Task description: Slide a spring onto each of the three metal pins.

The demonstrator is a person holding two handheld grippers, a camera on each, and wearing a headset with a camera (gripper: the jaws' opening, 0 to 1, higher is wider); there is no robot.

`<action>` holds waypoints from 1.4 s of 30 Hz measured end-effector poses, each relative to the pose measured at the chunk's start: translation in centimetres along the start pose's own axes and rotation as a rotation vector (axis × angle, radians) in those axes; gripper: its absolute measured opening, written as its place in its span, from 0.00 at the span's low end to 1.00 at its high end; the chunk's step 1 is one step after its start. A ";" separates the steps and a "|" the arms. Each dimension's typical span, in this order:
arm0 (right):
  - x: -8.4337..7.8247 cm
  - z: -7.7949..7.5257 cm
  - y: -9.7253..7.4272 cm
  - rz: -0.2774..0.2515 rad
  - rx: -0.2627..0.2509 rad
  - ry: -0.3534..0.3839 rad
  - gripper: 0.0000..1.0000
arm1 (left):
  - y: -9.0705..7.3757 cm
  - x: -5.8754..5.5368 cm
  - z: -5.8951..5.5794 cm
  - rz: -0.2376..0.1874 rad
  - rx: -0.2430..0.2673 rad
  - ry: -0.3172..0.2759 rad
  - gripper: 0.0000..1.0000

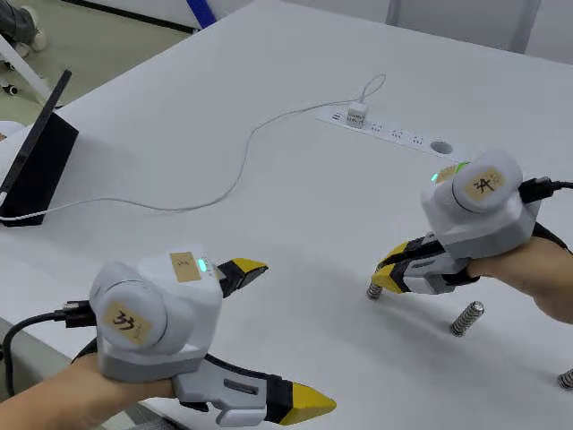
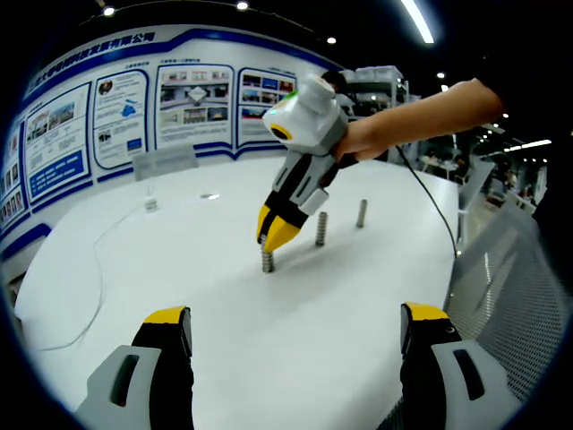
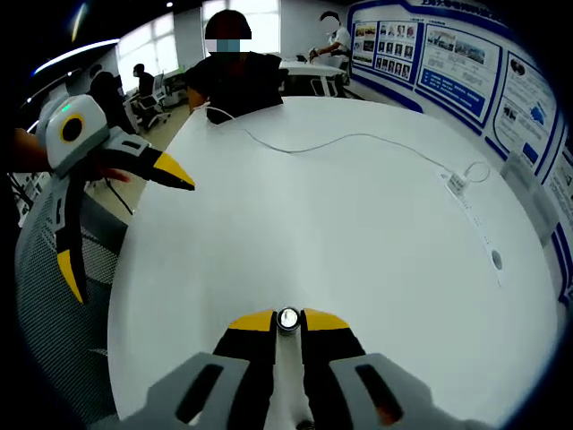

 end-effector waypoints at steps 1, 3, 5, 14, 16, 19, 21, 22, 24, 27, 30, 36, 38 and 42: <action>-0.1 0.0 0.0 0.005 -0.001 -0.006 0.11 | 0.0 0.0 0.0 0.003 0.000 -0.001 0.99; 0.0 -0.1 0.0 0.002 -0.006 -0.007 0.12 | 0.0 -0.1 0.1 0.006 0.004 0.001 0.99; 0.0 -0.1 0.0 -0.002 -0.004 -0.001 0.12 | -0.1 0.0 0.1 0.002 0.008 0.004 0.99; 0.2 -0.3 -0.3 -0.015 -0.015 0.004 0.15 | -0.1 0.2 0.1 -0.002 0.010 0.019 0.98; 0.3 -0.3 -0.5 -0.019 -0.018 0.002 0.16 | -0.1 0.2 0.1 -0.003 0.006 0.017 0.98; 0.5 -0.3 -1.0 -0.035 -0.021 0.007 0.17 | -0.1 0.1 0.1 0.004 0.007 0.019 0.98; 0.7 -0.4 -1.4 -0.051 -0.031 0.013 0.17 | -0.1 0.0 0.0 0.008 0.005 0.018 0.98; 0.8 -0.5 -1.7 -0.059 -0.047 0.009 0.17 | -0.1 0.0 0.0 0.009 0.003 0.019 0.98; 1.3 -1.2 -2.7 -0.098 -0.101 -0.002 0.18 | -0.1 0.1 -0.1 0.014 0.000 0.033 0.97; 1.7 -1.5 -4.0 -0.158 -0.098 0.059 0.18 | -0.1 0.3 -0.2 -0.002 -0.008 0.029 0.95; 1.8 -1.9 -5.7 -0.226 -0.109 0.125 0.18 | 0.0 0.0 -0.2 0.018 -0.013 0.026 0.95; 0.2 -2.3 -9.0 -0.279 -0.158 0.183 0.19 | -0.2 0.2 0.2 0.007 0.006 0.006 0.95; -0.6 -2.4 -10.4 -0.292 -0.208 0.179 0.19 | -0.3 0.2 0.3 0.012 0.015 0.009 0.95; -2.2 -2.1 -12.8 -0.324 -0.266 0.170 0.19 | -0.6 0.9 0.6 0.007 0.023 0.019 0.96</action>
Point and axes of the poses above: the centre of the closed fingertips' face, and the gripper's own axes: y roughly forward along the fingers, z roughly to its left, x roughly out of its top, the point moved 6 cm from there along -y, roughly backward along the fingers, and after that the axes turned 3 degrees about -z, right-handed, at the moved point
